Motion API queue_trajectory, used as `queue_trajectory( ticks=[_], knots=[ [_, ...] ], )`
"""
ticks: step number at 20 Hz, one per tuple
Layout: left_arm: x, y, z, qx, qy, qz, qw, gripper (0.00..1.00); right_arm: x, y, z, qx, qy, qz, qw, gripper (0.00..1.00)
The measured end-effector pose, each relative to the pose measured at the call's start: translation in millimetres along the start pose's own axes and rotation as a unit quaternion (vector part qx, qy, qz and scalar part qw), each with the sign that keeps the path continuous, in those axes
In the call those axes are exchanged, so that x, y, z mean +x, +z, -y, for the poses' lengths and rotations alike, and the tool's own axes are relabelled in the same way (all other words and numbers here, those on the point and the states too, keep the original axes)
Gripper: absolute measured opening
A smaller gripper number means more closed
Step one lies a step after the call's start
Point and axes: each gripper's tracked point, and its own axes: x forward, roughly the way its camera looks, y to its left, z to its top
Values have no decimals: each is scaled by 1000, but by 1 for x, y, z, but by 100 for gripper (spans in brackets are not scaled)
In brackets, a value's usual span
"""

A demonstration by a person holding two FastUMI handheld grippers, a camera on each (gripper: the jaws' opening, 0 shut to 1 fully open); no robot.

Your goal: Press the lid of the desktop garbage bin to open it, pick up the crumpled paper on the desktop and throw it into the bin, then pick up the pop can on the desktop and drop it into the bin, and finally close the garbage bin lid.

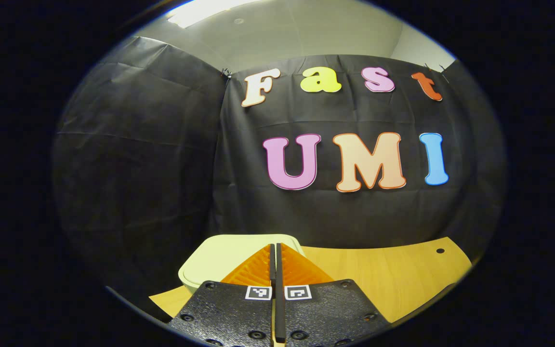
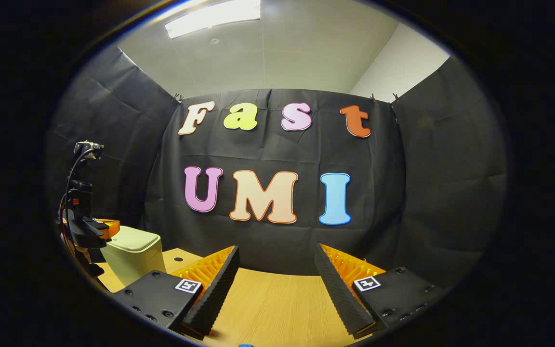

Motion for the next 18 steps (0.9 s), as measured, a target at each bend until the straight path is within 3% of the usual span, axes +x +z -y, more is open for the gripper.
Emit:
queue_trajectory(
  ticks=[6,9,15,16,18],
  knots=[
    [22,-28,-32,-11,23,-28,999,0,2,-10,-8,-18,-6,-16,1000,98],
    [24,-59,-33,-28,22,-71,997,0,0,-11,-13,-27,-5,-17,999,98],
    [24,-57,-28,-4,6,-29,1000,0,-3,-9,-24,-21,6,-11,1000,100],
    [21,-64,-29,-10,3,-41,999,0,-3,-15,-28,-16,13,-16,1000,98],
    [17,-43,-30,-24,0,-6,1000,0,-2,-27,-29,-14,19,-29,999,98]
  ],
)
